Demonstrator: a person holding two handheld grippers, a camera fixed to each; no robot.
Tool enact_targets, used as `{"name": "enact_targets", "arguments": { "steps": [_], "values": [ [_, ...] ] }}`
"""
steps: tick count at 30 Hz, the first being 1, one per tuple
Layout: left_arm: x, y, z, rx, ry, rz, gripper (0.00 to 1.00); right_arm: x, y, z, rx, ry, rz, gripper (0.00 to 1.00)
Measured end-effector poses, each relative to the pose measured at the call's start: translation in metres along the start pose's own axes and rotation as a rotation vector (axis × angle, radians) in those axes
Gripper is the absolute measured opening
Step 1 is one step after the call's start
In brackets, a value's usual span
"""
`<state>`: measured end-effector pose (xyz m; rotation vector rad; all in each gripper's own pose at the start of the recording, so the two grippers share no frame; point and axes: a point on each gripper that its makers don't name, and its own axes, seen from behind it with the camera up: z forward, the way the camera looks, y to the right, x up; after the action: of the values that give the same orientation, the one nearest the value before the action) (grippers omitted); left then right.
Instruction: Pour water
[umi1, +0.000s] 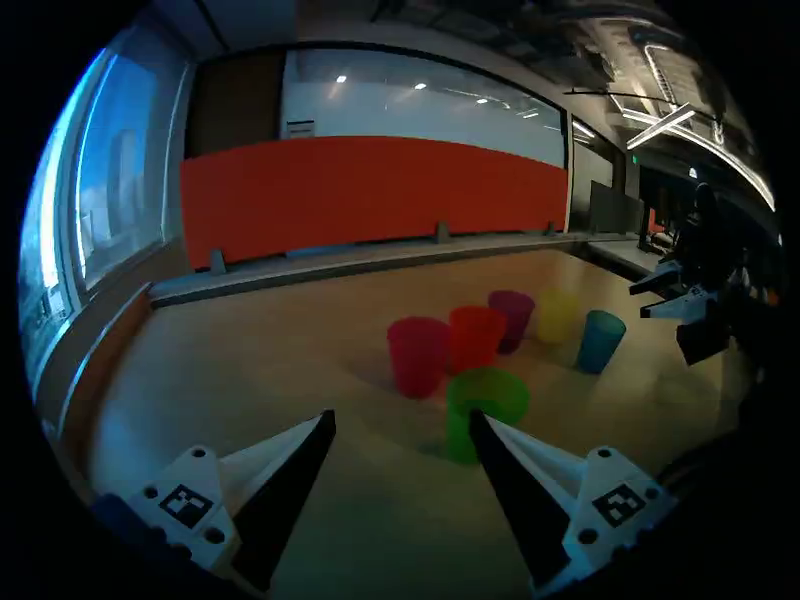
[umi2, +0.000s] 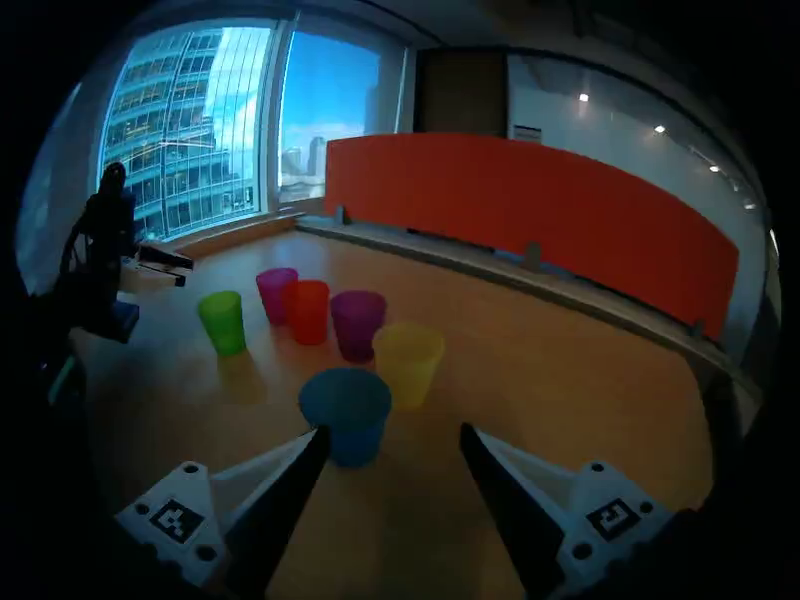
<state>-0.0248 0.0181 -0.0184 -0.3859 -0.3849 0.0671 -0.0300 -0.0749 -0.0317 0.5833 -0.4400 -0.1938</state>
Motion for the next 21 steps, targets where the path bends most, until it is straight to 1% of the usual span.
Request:
{"name": "enact_targets", "arguments": {
  "steps": [8,14,17,21],
  "values": [
    [0.024,-0.01,-0.008,0.071,0.081,0.012,0.99,0.029,0.016,-0.005,-0.109,0.089,0.021,1.0],
    [0.048,-0.013,-0.015,0.116,0.152,0.014,0.99,0.058,0.027,-0.017,-0.192,0.185,0.037,1.0],
    [0.06,-0.015,-0.02,0.139,0.194,0.01,0.99,0.071,0.034,-0.024,-0.233,0.235,0.051,1.0],
    [0.075,-0.018,-0.029,0.177,0.243,0.021,0.99,0.084,0.04,-0.034,-0.281,0.286,0.057,1.0]
  ]
}}
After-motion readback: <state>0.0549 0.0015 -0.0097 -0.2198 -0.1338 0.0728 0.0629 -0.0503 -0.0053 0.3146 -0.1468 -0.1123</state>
